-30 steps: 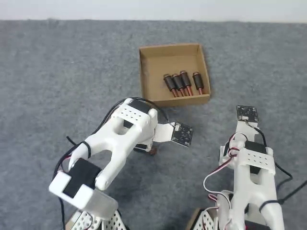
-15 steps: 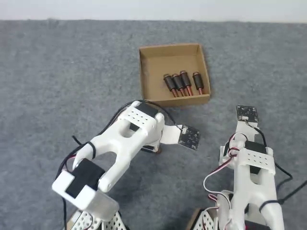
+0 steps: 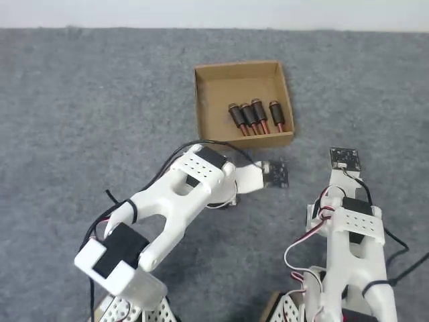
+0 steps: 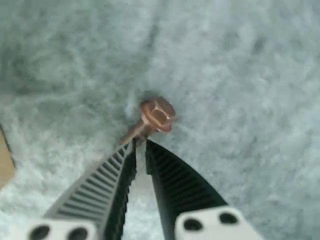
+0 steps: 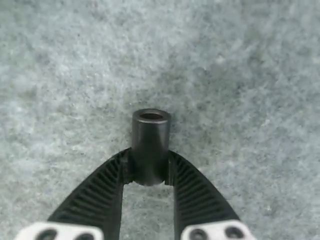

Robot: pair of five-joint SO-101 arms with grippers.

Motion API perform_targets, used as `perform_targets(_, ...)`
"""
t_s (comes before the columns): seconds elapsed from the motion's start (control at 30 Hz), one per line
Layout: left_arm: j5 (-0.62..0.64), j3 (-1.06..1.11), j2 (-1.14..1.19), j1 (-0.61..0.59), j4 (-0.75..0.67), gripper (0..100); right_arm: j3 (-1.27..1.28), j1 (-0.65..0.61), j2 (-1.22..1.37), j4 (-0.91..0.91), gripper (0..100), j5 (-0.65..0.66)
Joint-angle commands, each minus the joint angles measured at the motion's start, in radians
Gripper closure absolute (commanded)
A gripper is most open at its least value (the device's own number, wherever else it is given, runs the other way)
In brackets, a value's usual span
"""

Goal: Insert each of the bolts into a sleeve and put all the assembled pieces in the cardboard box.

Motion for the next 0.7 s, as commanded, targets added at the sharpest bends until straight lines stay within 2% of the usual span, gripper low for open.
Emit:
perform_targets(0.0,0.265,-0.004,-0.014,0.006,-0.028,97,-0.008,-0.018,-0.041,-0.013,99.1,0.015)
perform_targets(0.2,0.615,-0.004,-0.023,-0.002,-0.02,97,-0.008,-0.018,-0.041,-0.013,99.1,0.014)
perform_targets(0.27,0.681,-0.004,-0.025,0.0,-0.02,97,-0.008,-0.018,-0.041,-0.013,99.1,0.014)
perform_targets(0.33,0.646,-0.015,-0.025,0.008,-0.02,97,-0.008,-0.018,-0.039,-0.013,99.1,0.012)
perform_targets(0.5,0.422,-0.079,-0.025,0.012,0.048,94,-0.008,-0.018,-0.038,-0.013,99.1,0.012)
perform_targets(0.67,0.252,-0.105,-0.025,-0.058,0.031,92,-0.008,-0.018,-0.038,-0.015,99.1,0.012)
